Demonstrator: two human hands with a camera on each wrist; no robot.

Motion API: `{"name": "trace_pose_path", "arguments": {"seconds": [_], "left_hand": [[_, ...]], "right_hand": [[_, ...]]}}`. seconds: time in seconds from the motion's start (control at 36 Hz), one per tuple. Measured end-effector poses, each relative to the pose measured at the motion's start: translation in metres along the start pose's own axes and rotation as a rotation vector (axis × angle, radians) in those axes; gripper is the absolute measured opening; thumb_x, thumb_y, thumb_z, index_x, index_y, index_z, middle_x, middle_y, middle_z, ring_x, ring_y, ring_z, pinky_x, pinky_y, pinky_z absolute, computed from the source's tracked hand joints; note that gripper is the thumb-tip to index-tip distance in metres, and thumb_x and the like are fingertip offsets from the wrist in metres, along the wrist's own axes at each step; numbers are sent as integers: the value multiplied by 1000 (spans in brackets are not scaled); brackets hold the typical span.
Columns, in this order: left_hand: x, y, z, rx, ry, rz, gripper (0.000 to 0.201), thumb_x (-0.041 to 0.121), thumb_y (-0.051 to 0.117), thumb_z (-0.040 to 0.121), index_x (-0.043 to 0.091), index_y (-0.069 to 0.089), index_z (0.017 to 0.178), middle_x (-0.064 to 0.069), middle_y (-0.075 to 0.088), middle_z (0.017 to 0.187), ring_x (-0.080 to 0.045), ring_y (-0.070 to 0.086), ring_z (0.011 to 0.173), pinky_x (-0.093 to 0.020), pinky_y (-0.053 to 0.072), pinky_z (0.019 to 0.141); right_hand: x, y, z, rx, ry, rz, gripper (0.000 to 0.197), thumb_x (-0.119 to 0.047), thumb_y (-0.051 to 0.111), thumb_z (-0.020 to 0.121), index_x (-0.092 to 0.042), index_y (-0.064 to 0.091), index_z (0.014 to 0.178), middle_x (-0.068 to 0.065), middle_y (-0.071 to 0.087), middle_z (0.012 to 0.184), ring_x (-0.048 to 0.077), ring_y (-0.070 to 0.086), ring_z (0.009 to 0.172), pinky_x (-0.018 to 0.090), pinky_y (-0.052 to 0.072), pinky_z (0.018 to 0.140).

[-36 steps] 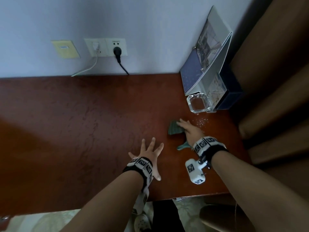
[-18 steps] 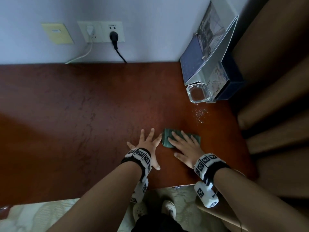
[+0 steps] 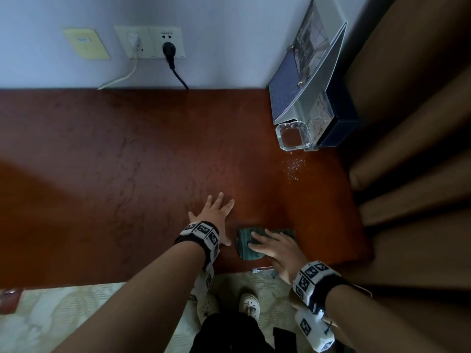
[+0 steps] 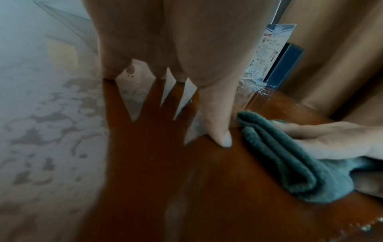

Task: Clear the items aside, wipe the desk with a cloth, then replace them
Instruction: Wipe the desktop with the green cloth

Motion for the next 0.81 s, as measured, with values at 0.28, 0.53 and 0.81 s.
{"name": "trace_pose_path", "arguments": {"seconds": [0.28, 0.53, 0.81], "left_hand": [[-4, 10, -4, 56, -17, -50, 110, 37, 78, 84, 39, -4, 157, 9, -21, 164, -23, -16, 152, -70, 14, 115], [0, 16, -10, 104, -17, -88, 95, 32, 69, 91, 36, 1, 158, 8, -14, 166, -25, -13, 152, -68, 12, 115], [20, 28, -21, 104, -5, -106, 88, 4, 53, 96, 34, -2, 158, 10, -13, 165, -22, -13, 152, -64, 10, 117]], "right_hand": [[30, -29, 12, 132, 187, 530, 58, 10, 47, 90, -41, 68, 109, -21, 48, 136, -1, 40, 126, 32, 35, 111], [24, -28, 35, 145, 259, -29, 60, -31, 39, 100, -39, 7, 151, -18, -8, 158, 18, -13, 146, 48, -3, 116], [12, 7, -5, 27, -142, -156, 57, -21, 37, 99, -47, 18, 147, -30, -8, 150, 4, -14, 139, 37, -3, 114]]}}
Point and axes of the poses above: each hand's wrist, its own z-axis towards the middle knuckle, its own y-axis out of the palm, x = y × z, the point moved 7 cm from there along z, towards the middle knuckle
